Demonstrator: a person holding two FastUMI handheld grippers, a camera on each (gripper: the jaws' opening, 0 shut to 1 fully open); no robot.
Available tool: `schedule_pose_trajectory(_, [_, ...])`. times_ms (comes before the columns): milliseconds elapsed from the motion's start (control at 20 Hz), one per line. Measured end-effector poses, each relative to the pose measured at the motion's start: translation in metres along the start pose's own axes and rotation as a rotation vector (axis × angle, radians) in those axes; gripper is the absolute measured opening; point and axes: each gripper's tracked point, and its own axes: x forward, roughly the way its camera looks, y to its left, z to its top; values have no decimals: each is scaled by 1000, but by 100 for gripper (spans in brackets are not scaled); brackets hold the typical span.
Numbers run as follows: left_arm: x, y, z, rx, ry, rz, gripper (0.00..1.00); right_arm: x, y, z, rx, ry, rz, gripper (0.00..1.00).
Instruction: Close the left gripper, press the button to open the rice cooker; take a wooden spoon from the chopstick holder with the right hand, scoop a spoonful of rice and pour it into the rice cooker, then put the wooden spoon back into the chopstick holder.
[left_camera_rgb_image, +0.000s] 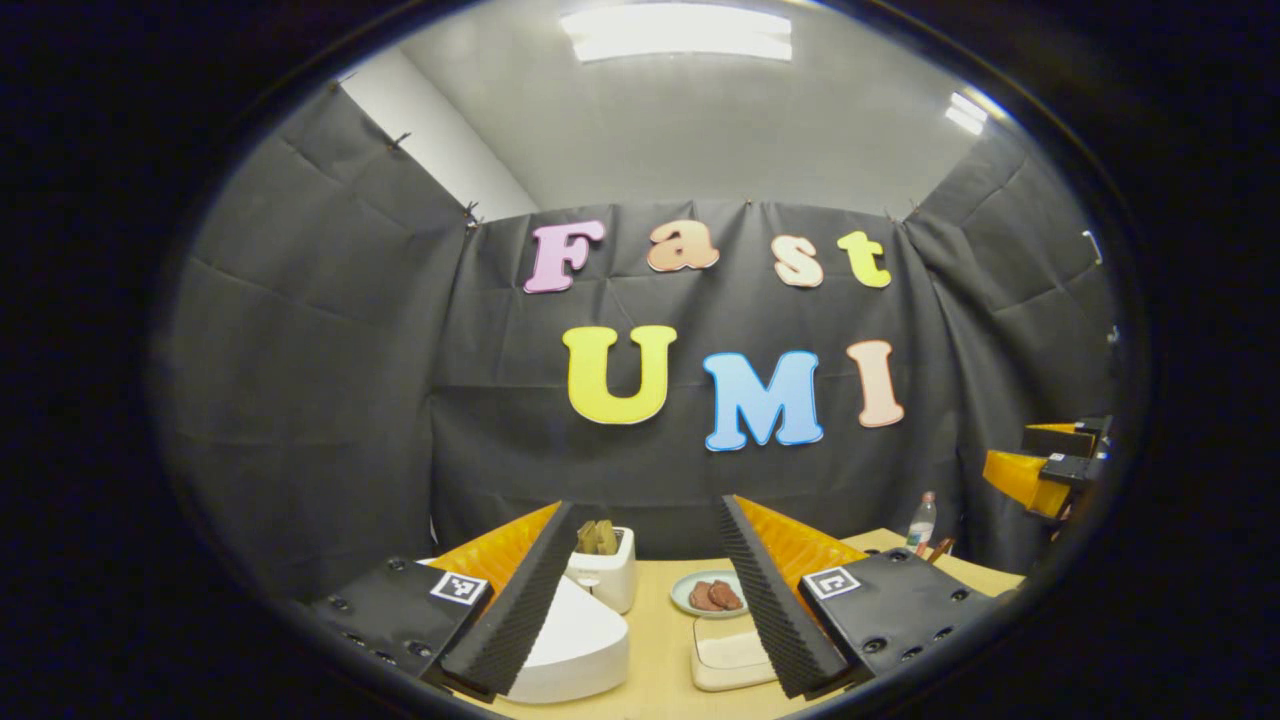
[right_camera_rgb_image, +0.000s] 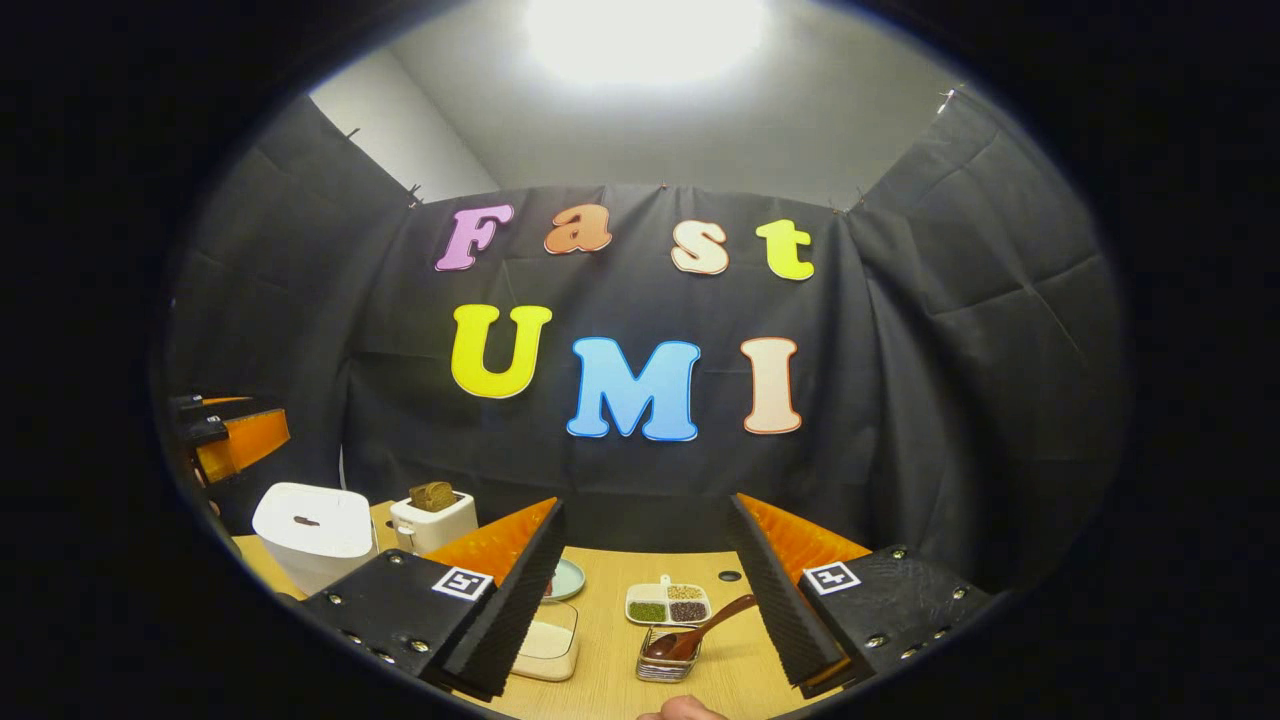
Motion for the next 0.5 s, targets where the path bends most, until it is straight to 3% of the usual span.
schedule_pose_trajectory(100, [-3,3,1,9,-2,5,99,1,5,-1,6,6,12,97])
schedule_pose_trajectory(500, [-10,9,-6,12,13,-10,95,-2,17,-6,-17,17,18,97])
